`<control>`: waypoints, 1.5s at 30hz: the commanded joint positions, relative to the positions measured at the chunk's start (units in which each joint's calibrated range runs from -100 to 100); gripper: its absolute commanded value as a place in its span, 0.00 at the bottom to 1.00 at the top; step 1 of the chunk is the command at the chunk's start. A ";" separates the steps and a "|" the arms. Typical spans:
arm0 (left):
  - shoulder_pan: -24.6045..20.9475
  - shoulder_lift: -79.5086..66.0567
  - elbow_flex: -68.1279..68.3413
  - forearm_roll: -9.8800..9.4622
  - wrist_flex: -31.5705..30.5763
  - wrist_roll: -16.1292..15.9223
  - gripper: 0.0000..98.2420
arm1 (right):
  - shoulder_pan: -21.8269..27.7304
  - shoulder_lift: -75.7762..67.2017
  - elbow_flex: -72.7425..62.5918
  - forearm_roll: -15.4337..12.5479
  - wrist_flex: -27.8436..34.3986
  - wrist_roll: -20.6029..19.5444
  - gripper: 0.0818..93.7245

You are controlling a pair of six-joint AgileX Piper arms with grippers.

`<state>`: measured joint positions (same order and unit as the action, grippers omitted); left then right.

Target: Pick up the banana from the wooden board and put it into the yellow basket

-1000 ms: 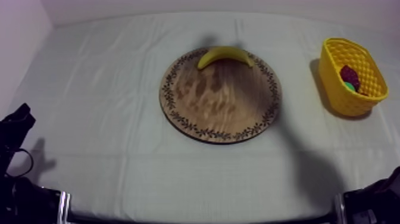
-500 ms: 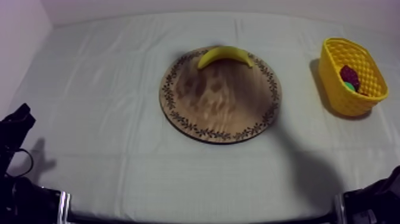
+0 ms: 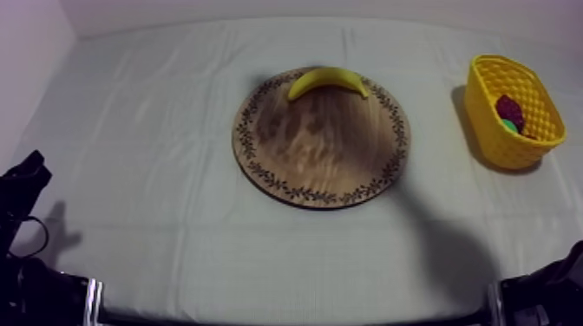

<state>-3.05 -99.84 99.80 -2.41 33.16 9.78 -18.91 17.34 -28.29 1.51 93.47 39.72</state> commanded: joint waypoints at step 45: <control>-0.02 0.02 -0.02 -0.01 -0.01 0.01 0.00 | -1.47 39.94 -14.32 5.66 -15.27 -1.38 0.72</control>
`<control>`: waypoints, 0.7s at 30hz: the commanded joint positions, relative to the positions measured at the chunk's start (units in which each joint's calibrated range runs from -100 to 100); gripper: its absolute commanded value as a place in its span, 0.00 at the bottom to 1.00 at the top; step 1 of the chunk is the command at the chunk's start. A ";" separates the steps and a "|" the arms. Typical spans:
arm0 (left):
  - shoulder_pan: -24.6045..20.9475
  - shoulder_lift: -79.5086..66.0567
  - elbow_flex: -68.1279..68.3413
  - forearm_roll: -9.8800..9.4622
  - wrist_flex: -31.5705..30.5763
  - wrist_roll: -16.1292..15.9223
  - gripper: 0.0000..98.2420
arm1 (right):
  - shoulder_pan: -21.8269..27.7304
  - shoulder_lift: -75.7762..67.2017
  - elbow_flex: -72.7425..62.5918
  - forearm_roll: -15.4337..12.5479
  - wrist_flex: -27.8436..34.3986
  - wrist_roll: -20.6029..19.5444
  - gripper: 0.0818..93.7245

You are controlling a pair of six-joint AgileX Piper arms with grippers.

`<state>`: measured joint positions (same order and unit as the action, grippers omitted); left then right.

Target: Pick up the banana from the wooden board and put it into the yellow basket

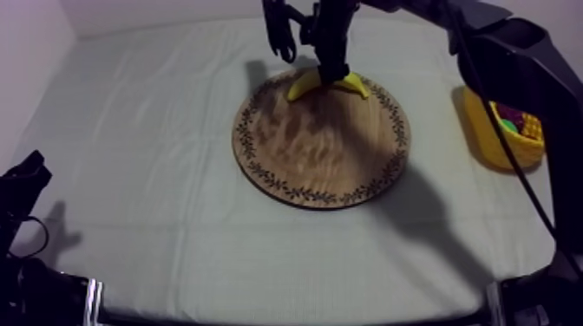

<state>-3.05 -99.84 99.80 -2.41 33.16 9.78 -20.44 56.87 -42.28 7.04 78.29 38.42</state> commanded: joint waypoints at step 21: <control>-0.02 0.02 -0.02 -0.01 -0.01 0.01 0.00 | -0.03 3.29 2.07 2.04 -4.86 -3.52 0.26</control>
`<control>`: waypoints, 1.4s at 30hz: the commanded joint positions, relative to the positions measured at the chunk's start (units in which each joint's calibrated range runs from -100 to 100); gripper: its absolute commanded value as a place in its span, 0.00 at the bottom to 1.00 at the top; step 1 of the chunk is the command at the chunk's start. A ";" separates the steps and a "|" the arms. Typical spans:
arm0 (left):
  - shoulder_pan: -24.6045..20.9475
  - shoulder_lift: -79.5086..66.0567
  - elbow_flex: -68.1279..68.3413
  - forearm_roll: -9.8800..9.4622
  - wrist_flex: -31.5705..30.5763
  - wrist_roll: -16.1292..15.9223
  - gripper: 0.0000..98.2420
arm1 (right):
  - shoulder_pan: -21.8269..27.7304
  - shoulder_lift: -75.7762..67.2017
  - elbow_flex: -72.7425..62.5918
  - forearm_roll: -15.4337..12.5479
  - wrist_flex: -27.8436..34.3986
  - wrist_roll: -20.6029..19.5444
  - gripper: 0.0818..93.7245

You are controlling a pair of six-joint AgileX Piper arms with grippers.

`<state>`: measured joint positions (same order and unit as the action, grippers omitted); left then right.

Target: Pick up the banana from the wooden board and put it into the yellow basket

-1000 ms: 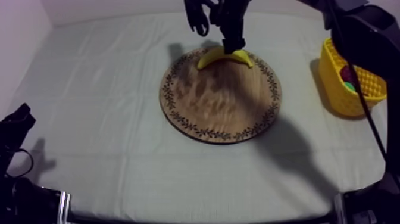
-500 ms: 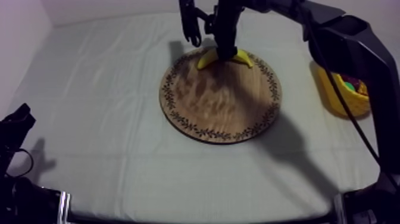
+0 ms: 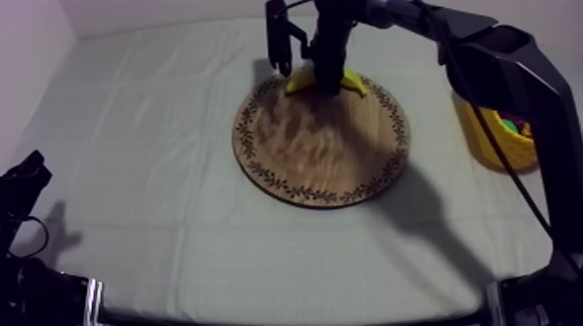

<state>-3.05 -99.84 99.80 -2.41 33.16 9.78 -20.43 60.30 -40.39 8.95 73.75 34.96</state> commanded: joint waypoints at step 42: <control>-0.02 0.02 -0.02 -0.01 -0.01 0.01 0.00 | -1.35 -42.56 22.68 -3.12 7.07 -0.07 0.14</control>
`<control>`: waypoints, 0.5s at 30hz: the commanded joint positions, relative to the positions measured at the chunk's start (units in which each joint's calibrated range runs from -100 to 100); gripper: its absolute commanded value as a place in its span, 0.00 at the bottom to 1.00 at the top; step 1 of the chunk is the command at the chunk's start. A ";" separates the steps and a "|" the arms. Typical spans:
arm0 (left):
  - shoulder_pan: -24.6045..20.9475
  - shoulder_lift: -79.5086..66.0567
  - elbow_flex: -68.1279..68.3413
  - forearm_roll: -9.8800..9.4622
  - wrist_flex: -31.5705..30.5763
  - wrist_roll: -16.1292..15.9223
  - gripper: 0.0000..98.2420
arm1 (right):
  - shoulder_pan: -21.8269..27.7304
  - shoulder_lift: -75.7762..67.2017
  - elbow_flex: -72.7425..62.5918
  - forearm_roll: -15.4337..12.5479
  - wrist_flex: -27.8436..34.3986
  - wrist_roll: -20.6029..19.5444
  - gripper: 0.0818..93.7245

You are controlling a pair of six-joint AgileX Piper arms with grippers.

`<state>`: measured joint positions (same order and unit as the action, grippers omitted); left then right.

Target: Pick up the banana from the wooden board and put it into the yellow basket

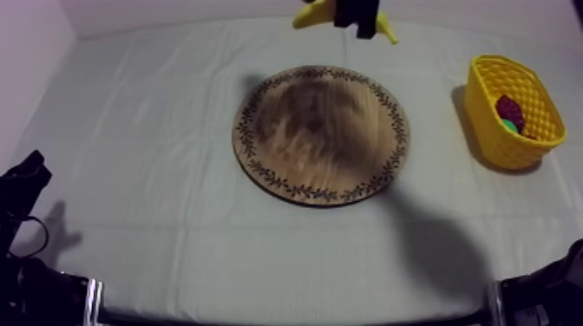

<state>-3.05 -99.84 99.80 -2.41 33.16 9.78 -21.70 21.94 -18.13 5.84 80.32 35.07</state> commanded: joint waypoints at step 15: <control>-0.02 0.02 -0.02 -0.01 -0.01 0.01 0.00 | 1.64 -12.75 10.53 2.44 4.51 -8.27 0.16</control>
<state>-3.05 -99.84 99.80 -2.41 33.16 9.78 -20.76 9.19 -8.18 8.18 84.77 28.07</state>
